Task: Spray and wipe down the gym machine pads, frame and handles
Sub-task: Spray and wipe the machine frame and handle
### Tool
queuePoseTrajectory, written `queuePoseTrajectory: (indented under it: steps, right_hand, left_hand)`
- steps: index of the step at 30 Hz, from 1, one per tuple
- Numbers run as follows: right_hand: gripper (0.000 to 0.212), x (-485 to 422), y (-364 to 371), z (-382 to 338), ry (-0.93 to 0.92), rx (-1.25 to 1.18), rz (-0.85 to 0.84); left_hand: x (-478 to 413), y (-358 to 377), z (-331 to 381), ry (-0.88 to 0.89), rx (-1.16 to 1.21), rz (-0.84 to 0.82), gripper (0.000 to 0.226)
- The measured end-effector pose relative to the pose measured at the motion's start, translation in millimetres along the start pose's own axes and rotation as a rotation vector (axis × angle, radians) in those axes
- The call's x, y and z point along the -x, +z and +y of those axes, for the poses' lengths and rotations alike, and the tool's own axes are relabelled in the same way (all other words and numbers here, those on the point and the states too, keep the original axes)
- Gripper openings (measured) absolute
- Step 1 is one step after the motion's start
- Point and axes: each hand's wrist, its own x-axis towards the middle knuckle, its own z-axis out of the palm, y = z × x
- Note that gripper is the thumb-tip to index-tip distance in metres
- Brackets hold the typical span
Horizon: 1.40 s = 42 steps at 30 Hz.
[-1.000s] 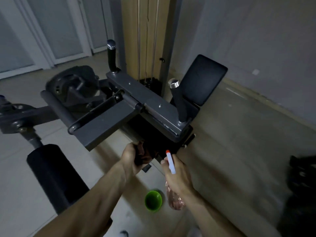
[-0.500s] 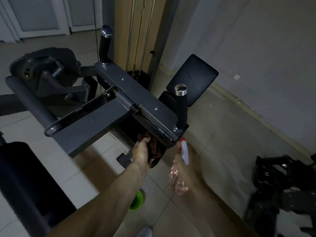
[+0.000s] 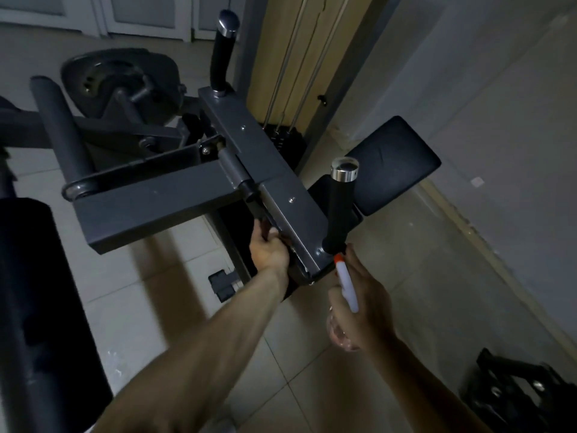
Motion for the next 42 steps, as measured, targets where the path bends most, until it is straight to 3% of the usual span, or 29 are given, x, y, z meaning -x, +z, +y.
queuePoseTrajectory:
  steps: [4,8,16,18,20,22,25,26,30,31,33,37,42]
  right_hand:
    - [0.054,0,-5,-1,-0.009,0.025,0.000]
    - [0.060,4,3,-6,-0.091,0.055,0.105]
    - [0.042,7,16,-7,-0.096,-0.142,0.210]
    - [0.042,9,15,-10,-0.030,-0.238,0.205]
    - [0.050,7,16,-15,0.002,-0.187,0.201]
    - [0.055,7,18,-14,-0.014,-0.135,0.196]
    - [0.059,4,18,-7,0.047,-0.154,0.144]
    - [0.058,4,18,-3,0.081,-0.163,0.147]
    - [0.069,6,15,-3,0.107,-0.233,0.116]
    - [0.071,6,15,-6,0.108,-0.248,0.114]
    - [0.067,8,14,-15,0.061,-0.207,0.115]
    - [0.053,11,7,-22,0.009,-0.175,0.090]
    - [0.060,16,-1,-9,-0.049,-0.201,0.090]
  left_hand:
    - [-10,7,20,0.149,-0.118,0.088,0.054]
    - [32,-9,-10,0.227,-0.185,-0.105,0.059]
    - [-32,14,53,0.151,-0.260,0.166,0.018]
    - [-21,11,42,0.184,-0.232,0.122,0.028]
    - [-8,4,18,0.211,-0.176,0.010,0.046]
    - [-11,0,10,0.198,-0.170,-0.019,0.048]
    - [-45,9,33,0.142,-0.178,0.094,0.014]
    - [-49,10,42,0.130,-0.192,0.118,0.013]
    - [-34,6,38,0.217,-0.183,0.077,0.014]
    - [-19,3,29,0.220,-0.159,0.038,0.027]
    - [17,-7,-3,0.206,-0.132,-0.044,0.050]
    - [92,-29,-52,0.197,-0.224,-0.203,0.059]
    - [30,-9,7,0.148,-0.150,-0.066,0.056]
